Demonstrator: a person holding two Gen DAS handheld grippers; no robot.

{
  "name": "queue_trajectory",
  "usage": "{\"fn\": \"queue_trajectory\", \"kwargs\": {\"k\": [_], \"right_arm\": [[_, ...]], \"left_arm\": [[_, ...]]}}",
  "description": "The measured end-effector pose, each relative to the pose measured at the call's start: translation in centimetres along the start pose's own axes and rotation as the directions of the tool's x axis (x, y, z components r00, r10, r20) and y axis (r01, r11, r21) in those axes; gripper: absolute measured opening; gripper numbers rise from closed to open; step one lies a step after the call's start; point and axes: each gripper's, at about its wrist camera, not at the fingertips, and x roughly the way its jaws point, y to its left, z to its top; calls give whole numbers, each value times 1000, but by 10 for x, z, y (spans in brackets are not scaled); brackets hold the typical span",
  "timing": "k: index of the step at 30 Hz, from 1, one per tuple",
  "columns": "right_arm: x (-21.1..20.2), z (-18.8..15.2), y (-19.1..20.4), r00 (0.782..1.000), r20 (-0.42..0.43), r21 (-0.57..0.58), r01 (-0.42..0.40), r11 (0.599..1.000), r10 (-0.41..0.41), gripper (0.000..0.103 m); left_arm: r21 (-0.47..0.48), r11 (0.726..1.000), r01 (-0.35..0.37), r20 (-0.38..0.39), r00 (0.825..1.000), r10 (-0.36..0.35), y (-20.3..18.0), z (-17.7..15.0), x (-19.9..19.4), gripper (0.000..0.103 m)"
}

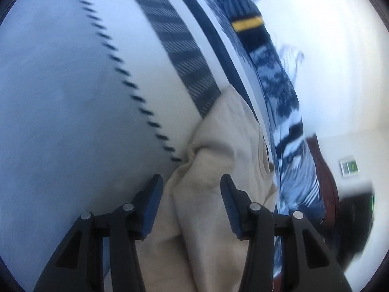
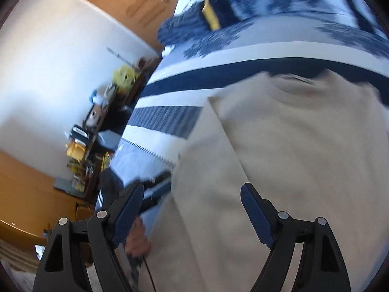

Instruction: Fold small clothes

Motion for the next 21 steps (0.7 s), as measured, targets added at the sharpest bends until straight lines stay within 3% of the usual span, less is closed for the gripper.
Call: {"fn": "queue_trajectory", "kwargs": {"k": [6,9,11,12,13,14,17,20,21], "right_arm": [[136,101,1,986,-126,-49,106,993,-112,70],[192,131,-10,969,-170,-48,175,983,-181,63],[224,138,-17,946,-214,-70,234,970,-244,60],[232,141,-21,936,-232,-71,255,964,-265,42],[238,141,-22,928,-234,-73,280,957,-290,28],[241,141,-19,933,-234,-79,261,962,-273,5],[220,145,0,946,-152,-112,271,956,-286,4],[185,160,10,967,-16,-64,252,966,-253,2],[181,164,7,970,-5,-41,244,969,-245,2]], "left_arm": [[18,1000,-24,-21,999,25,5,7,10,25],[-24,1000,9,-16,1000,-9,12,11,11,24],[-7,1000,2,-18,1000,-2,10,11,13,20],[-4,1000,7,-18,1000,-7,9,11,12,17],[-2,1000,17,-19,1000,-17,8,10,12,5],[4,1000,25,-13,1000,-25,6,10,9,5],[61,996,64,109,992,-70,-9,9,-16,4],[96,993,76,107,991,-86,-16,7,-19,5],[103,994,24,104,994,-35,-15,7,-14,5]]}}
